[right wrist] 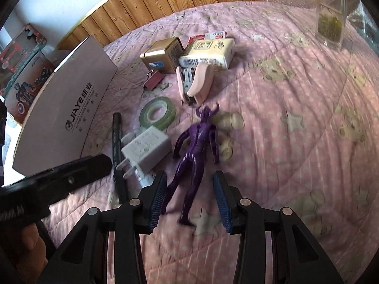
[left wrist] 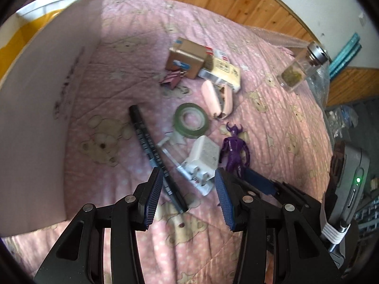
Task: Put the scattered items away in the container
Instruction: 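Reach the right gripper down to the purple action figure and close on it, then grasp the white charger with the left gripper while the right gripper holds the figure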
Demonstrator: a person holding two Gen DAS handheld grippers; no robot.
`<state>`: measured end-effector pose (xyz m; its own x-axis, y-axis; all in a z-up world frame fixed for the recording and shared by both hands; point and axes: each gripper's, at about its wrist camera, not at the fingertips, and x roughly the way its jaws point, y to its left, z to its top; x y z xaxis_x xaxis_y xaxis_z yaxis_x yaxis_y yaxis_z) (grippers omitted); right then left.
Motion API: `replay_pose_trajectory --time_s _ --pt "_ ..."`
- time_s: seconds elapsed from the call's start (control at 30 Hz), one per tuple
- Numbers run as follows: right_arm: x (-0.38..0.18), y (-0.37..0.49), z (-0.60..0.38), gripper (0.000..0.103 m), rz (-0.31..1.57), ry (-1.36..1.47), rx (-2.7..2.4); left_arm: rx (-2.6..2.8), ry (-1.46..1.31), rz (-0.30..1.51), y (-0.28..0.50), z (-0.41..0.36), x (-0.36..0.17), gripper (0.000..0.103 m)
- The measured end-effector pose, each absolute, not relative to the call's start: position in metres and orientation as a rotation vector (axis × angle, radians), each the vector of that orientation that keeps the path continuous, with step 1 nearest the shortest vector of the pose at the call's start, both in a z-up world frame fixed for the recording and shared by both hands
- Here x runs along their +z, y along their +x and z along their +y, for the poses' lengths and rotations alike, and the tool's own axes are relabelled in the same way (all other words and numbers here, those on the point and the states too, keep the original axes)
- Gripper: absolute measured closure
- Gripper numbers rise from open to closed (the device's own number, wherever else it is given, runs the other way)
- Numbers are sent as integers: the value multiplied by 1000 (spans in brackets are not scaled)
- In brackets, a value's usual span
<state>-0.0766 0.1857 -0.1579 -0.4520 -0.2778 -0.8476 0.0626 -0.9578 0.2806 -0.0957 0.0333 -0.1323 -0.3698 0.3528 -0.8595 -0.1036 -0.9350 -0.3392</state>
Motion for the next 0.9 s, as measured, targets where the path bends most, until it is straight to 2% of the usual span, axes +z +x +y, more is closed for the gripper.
replay_pose_trajectory --time_s 0.07,0.1,0.13,0.3,0.43,0.57,0.6,0.63,0.9 --pt "-159 -80 182 61 -278 1504 -2506 2356 -1554 -299 -100 42 -134 55" --pt "-159 -81 180 65 -241 1500 -2515 2349 -1549 -283 -102 46 -134 55" --pt "-158 -81 179 75 -200 1502 -2528 2341 -1547 -264 -105 50 -136 55" --pt "-154 -78 195 77 -138 1543 -2589 2310 -1556 -150 -114 70 -146 55" --pt "-154 -78 211 76 -177 1570 -2603 2326 -1525 -74 -118 81 -152 55" --pt "-155 -80 203 75 -111 1531 -2635 2311 -1538 -54 -127 89 -162 56" --pt "-155 -79 202 75 -98 1526 -2637 2322 -1526 -38 -128 91 -162 65" --pt "-155 -79 202 76 -105 1524 -2636 2331 -1518 -25 -128 91 -162 69" --pt "-147 -83 220 79 -284 1504 -2625 2357 -1501 12 -120 91 -155 71"
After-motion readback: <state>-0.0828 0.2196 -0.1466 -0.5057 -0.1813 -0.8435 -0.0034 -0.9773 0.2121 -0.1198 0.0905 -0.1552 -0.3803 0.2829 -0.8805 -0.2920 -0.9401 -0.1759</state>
